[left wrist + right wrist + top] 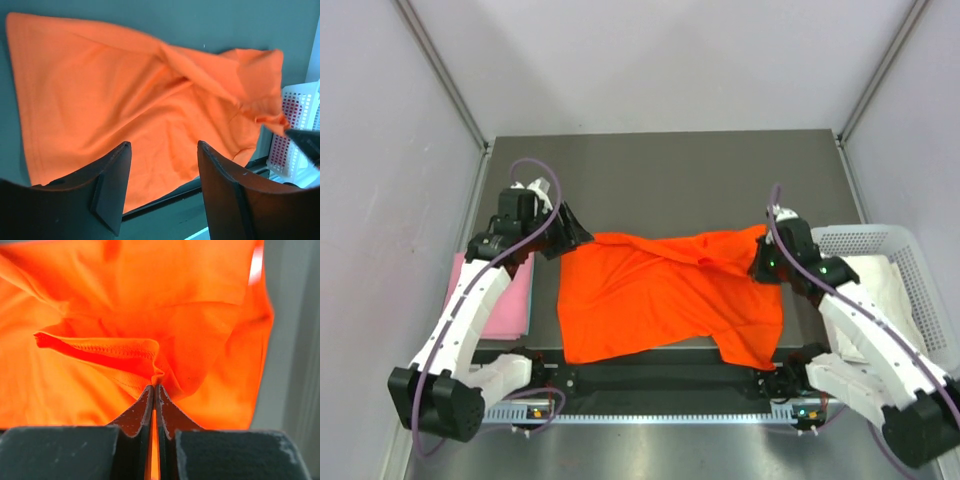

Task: Fold and stack the t-shirts
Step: Flatten the tshirt out

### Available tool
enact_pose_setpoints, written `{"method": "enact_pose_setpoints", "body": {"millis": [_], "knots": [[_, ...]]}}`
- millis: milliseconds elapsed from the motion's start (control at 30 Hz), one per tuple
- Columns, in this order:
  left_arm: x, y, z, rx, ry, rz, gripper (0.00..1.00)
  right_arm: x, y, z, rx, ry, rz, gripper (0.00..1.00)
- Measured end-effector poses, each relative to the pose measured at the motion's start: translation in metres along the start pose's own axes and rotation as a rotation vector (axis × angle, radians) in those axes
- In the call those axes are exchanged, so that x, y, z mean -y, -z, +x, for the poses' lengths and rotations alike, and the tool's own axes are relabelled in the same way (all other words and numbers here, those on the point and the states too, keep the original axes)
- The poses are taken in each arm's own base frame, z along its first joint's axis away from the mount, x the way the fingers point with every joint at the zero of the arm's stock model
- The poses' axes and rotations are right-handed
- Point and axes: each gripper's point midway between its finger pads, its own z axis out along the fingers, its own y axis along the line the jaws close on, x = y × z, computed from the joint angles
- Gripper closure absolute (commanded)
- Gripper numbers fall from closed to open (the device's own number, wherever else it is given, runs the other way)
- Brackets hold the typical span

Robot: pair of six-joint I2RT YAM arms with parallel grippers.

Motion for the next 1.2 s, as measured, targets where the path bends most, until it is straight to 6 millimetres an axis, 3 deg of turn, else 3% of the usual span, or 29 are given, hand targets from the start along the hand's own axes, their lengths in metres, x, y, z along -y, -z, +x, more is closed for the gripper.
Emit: {"method": "enact_pose_setpoints", "body": {"millis": [100, 233, 367, 467, 600, 733, 1000, 1200], "knots": [[-0.002, 0.006, 0.002, 0.01, -0.001, -0.012, 0.39, 0.012, 0.013, 0.039, -0.036, -0.058, -0.004, 0.99], [-0.009, 0.0, 0.007, -0.022, 0.012, -0.046, 0.37, 0.022, 0.017, 0.075, -0.119, -0.105, 0.016, 0.95], [-0.015, -0.021, 0.01, -0.094, 0.012, -0.11, 0.37, 0.026, 0.013, 0.092, -0.213, -0.131, 0.056, 0.95], [-0.008, -0.042, 0.012, -0.145, -0.03, -0.151, 0.35, 0.029, 0.01, 0.103, -0.28, -0.135, 0.086, 0.94], [0.021, -0.082, 0.011, -0.199, -0.156, -0.202, 0.34, 0.029, 0.009, 0.107, -0.309, -0.136, 0.087, 0.92], [0.044, -0.13, 0.003, -0.203, -0.247, -0.23, 0.4, 0.028, 0.009, 0.107, -0.311, -0.134, 0.079, 0.92], [0.013, -0.208, 0.008, -0.306, -0.287, -0.32, 0.44, 0.022, 0.015, 0.091, -0.269, -0.12, 0.054, 0.91], [-0.01, -0.223, 0.033, -0.397, -0.259, -0.347, 0.44, 0.022, 0.017, 0.085, -0.245, -0.123, 0.053, 0.91]]}}
